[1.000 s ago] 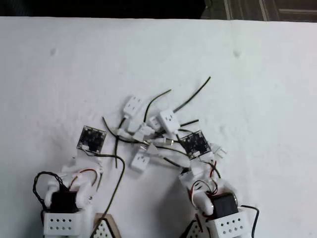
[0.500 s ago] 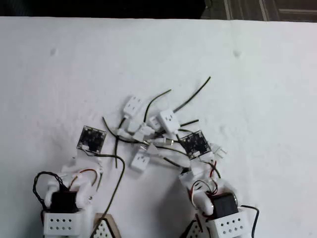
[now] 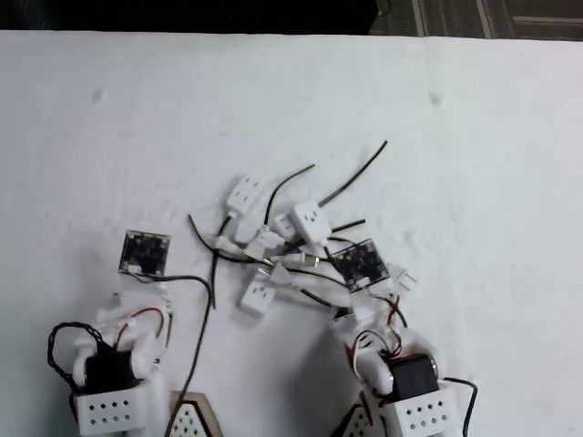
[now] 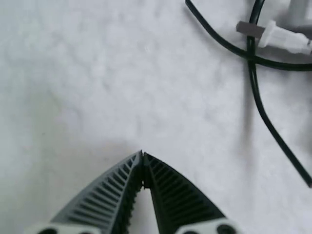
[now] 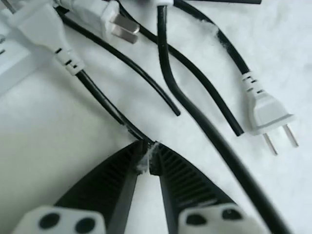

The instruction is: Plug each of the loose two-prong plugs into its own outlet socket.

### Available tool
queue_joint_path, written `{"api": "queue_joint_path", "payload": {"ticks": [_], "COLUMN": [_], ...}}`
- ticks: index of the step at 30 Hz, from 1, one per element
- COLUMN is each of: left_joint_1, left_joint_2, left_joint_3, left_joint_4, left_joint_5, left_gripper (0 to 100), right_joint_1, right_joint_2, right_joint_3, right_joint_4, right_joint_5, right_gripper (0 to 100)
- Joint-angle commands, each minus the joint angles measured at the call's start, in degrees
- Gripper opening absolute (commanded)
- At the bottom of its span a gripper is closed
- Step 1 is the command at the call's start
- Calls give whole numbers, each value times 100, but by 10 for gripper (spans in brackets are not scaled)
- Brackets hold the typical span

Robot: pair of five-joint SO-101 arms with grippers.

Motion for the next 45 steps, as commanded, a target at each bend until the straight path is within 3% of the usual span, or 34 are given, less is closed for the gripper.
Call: {"api": "queue_joint_path", "payload": {"ticks": [1,5,12,16,20,27,33,45], "left_joint_1": [-48,-48,-48,-48,-48,-48,-48,-48], "left_joint_2": [-13,-13,-13,-13,-13,-13,-13,-13], "left_joint_3": [-26,-26,-26,-26,-26,-26,-26,-26], "left_joint_4": [18,18,18,18,18,18,18,18], "left_joint_5": [-53,-53,-53,-53,-53,-53,-53,-53], "left_gripper": [24,24,24,24,24,24,24,24], "right_joint_1": [418,470,-207,-954,-1543,-1587,-1587,-1587], "right_joint_2": [-57,-22,-4,268,1446,4277,6062,7626], "right_joint_3": [-440,-844,-1723,-2286,-2400,-3376,-3640,-3622], "right_joint_4": [-277,-655,-295,22,-136,-277,-1305,-2264], "right_joint_5": [70,818,1459,1741,1811,1776,1776,1767], "right_gripper": [18,18,18,18,39,129,128,126]}}
